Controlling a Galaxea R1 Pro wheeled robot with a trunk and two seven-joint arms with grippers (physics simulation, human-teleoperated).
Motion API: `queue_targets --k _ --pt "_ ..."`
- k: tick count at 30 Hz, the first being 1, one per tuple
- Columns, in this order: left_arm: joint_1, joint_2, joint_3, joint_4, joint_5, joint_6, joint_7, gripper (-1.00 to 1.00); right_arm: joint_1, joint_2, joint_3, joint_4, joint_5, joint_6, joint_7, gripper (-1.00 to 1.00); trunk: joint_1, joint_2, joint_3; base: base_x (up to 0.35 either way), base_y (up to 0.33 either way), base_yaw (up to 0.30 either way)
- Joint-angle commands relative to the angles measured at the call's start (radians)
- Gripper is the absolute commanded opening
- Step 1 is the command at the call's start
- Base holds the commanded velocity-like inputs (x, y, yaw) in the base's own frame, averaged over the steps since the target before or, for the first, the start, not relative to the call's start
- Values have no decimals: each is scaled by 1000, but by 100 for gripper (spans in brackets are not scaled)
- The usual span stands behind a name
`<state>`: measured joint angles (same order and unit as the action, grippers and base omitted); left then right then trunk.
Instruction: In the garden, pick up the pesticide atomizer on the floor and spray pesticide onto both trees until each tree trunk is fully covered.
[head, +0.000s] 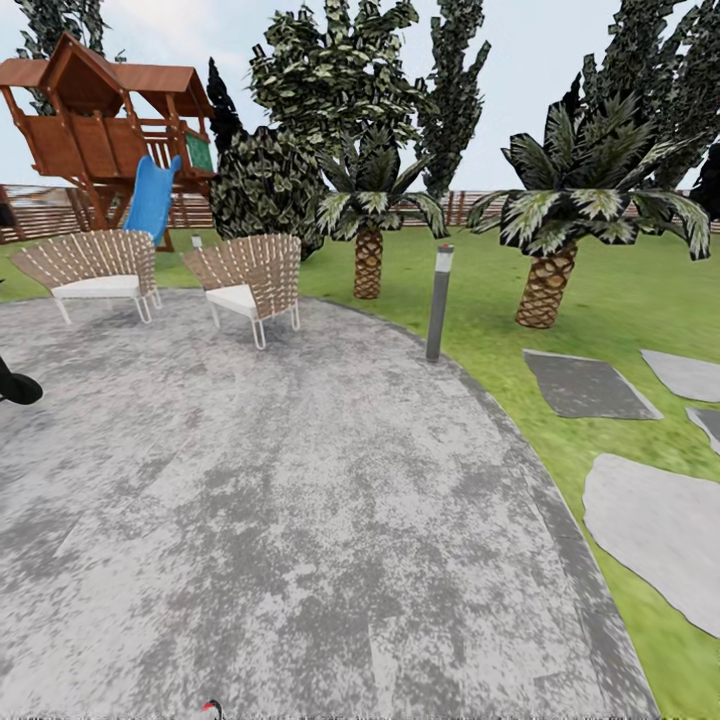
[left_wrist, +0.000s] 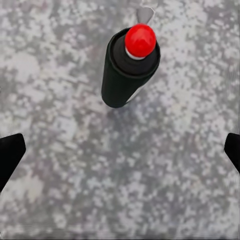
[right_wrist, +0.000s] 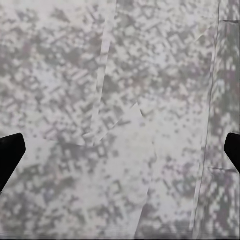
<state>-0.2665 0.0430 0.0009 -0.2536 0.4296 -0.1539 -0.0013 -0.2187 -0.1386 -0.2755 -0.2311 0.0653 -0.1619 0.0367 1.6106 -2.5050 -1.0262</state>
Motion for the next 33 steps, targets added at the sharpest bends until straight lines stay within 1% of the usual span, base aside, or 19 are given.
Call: queue_targets --k 1,33 --pt "0 0 0 0 3 -3 0 100 -1 0 -8 1 7 -4 4 100 0 -1 -5 0 0 0" --pt "0 0 0 0 2 -3 0 100 -1 1 -8 1 7 -4 4 100 15 -8 -129 0 0 0"
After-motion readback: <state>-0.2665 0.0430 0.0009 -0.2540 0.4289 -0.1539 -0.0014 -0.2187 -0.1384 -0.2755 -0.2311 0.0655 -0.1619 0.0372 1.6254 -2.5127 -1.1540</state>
